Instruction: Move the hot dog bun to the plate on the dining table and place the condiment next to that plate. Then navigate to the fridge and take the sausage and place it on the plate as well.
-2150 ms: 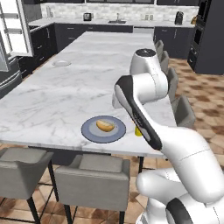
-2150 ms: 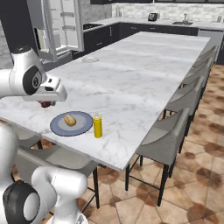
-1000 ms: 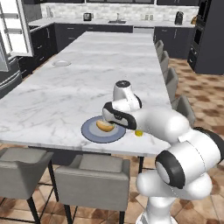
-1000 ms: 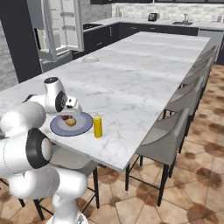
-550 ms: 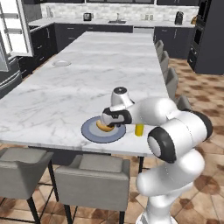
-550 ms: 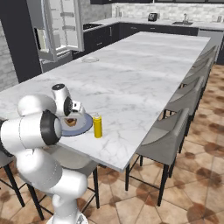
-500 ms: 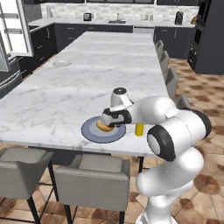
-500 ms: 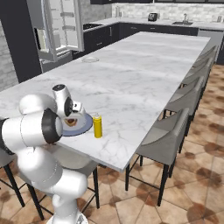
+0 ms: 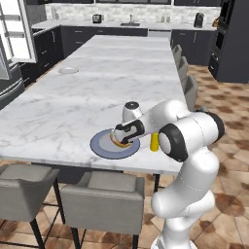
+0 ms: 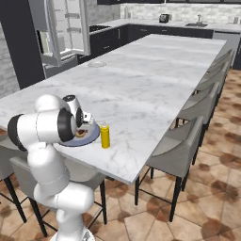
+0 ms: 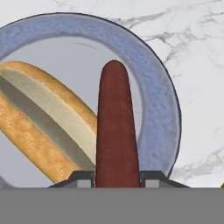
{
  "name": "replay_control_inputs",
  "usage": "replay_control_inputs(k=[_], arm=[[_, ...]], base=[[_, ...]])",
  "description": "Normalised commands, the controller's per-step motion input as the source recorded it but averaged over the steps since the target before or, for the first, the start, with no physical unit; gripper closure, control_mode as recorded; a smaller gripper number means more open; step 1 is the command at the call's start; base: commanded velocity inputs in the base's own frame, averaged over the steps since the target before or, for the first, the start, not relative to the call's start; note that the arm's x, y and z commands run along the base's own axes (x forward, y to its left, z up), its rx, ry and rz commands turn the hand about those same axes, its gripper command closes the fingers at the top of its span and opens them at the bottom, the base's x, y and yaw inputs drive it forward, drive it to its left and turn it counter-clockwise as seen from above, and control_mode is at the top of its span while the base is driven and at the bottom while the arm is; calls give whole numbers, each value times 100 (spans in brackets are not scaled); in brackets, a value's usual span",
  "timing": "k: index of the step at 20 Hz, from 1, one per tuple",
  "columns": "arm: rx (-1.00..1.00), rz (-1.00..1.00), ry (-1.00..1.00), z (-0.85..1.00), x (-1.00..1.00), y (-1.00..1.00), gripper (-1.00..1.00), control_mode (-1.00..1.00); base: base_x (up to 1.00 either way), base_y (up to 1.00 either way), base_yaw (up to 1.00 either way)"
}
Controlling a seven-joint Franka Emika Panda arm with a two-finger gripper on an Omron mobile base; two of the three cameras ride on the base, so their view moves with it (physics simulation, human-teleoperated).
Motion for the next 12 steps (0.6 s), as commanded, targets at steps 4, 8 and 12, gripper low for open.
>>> replay_control_inputs(k=[4,8,12], arm=[[0,0,0,-31,4,17,-100,-100],[0,0,0,-13,0,44,-100,-100],[0,0,0,-5,0,34,-100,-100]], base=[[0,0,0],[0,0,0],[0,0,0]])
